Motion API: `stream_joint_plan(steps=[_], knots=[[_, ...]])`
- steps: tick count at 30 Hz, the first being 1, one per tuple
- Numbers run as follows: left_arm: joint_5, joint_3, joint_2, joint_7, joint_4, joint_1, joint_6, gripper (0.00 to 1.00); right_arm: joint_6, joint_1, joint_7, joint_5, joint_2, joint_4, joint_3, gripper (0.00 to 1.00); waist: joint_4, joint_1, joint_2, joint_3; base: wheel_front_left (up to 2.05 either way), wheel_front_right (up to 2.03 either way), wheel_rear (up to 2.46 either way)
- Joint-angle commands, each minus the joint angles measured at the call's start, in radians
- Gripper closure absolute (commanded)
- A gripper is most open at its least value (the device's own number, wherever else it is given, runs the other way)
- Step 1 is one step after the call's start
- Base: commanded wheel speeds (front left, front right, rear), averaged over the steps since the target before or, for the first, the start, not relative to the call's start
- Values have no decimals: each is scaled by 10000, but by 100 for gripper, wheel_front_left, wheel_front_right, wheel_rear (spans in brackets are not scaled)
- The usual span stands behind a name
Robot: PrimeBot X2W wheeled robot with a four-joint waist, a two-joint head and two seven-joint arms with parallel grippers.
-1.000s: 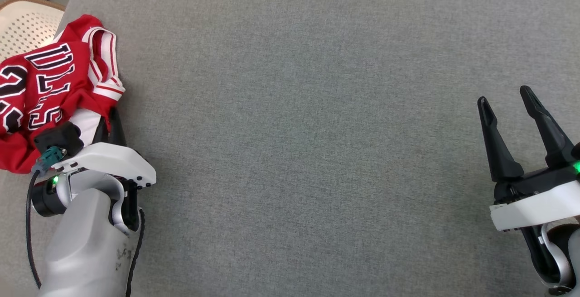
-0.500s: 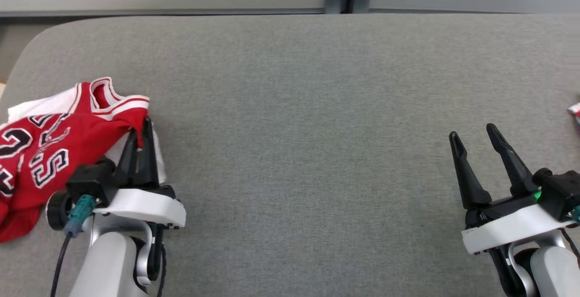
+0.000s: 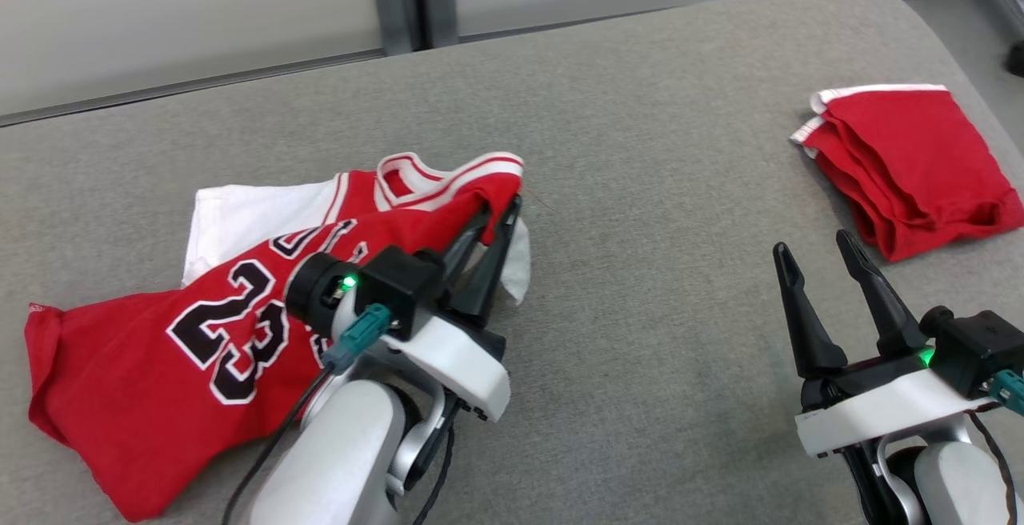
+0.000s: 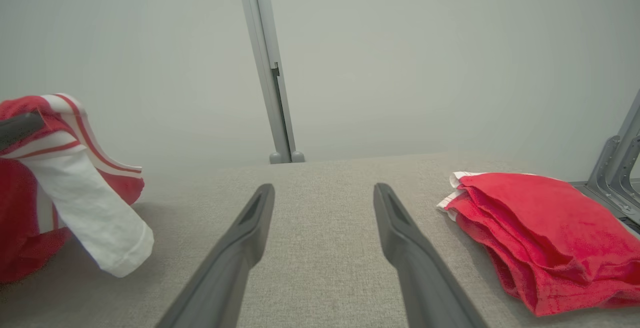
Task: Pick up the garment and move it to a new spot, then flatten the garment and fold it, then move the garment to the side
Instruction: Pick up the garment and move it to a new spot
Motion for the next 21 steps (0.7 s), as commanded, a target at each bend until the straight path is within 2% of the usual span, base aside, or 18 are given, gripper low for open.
stream_joint_plan(steps=[1,7,8,9,10,15,21], knots=[[-100,-130,46,42,123,-193,-64,100,0,-115,-102,76,9,27,-9,0,-642,0,-1,321,0,0,0],[-681,-1685,-9,104,1280,-973,-152,100,0,-213,-324,349,167,285,21,0,-1284,0,-1,867,0,0,0],[-782,-1924,-11,125,1469,-1039,-134,87,0,-209,-358,385,180,330,9,0,-1316,0,-1,919,0,0,0],[-807,-2195,-12,136,1674,-1109,-84,36,0,-225,-411,389,170,371,0,0,-1327,0,-1,969,0,0,0],[-876,-2597,-17,-40,1834,-1268,-29,0,0,-255,-495,419,180,456,-26,0,-1296,0,-1,1039,0,0,0],[-628,-3144,-10,-752,1883,-1355,105,0,0,-307,-586,387,92,499,-139,0,-843,0,-1,954,0,0,0],[-660,-2573,258,-1536,1159,-1013,719,0,0,-168,-429,259,-98,320,-361,0,-1,0,-1,522,0,0,0]])
